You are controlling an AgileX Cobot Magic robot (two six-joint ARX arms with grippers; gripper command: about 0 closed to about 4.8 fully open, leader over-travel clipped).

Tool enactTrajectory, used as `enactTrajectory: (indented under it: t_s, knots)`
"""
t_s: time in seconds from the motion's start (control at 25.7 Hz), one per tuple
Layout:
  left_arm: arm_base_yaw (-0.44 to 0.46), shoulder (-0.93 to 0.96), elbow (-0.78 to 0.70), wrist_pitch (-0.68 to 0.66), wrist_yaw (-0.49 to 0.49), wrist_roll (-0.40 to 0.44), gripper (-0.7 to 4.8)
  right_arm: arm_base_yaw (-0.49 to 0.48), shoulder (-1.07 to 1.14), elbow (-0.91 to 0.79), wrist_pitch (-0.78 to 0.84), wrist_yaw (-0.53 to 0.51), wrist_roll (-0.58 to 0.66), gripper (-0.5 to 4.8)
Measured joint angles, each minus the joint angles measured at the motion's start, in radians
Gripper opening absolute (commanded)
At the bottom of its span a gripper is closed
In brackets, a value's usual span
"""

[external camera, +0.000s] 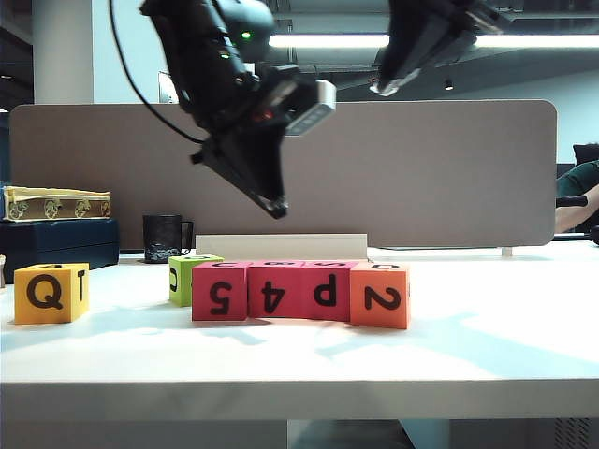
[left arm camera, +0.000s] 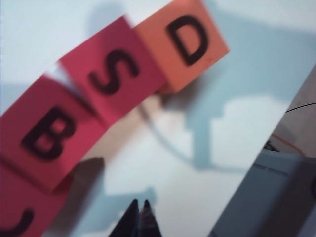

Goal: Select the appropriate blocks from the scattered letter blocks on the table and arrange them in a row to spell out "ABCD".

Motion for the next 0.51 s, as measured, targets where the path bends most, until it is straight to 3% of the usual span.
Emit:
enactTrajectory:
  t_s: [0.23,0.51]
  knots:
    - [-0.036,0.021,0.000,0.045,-0.028,0.003,-0.05,-0.013,-0.045,0.000,-0.017,0.099,-0.021,-0.02]
    - [-0.072,0.071,-0.002,0.080,-0.040,0.003,-0.05,-0.021,-0.094,0.002,-0.034,0.113,-0.022,-0.01]
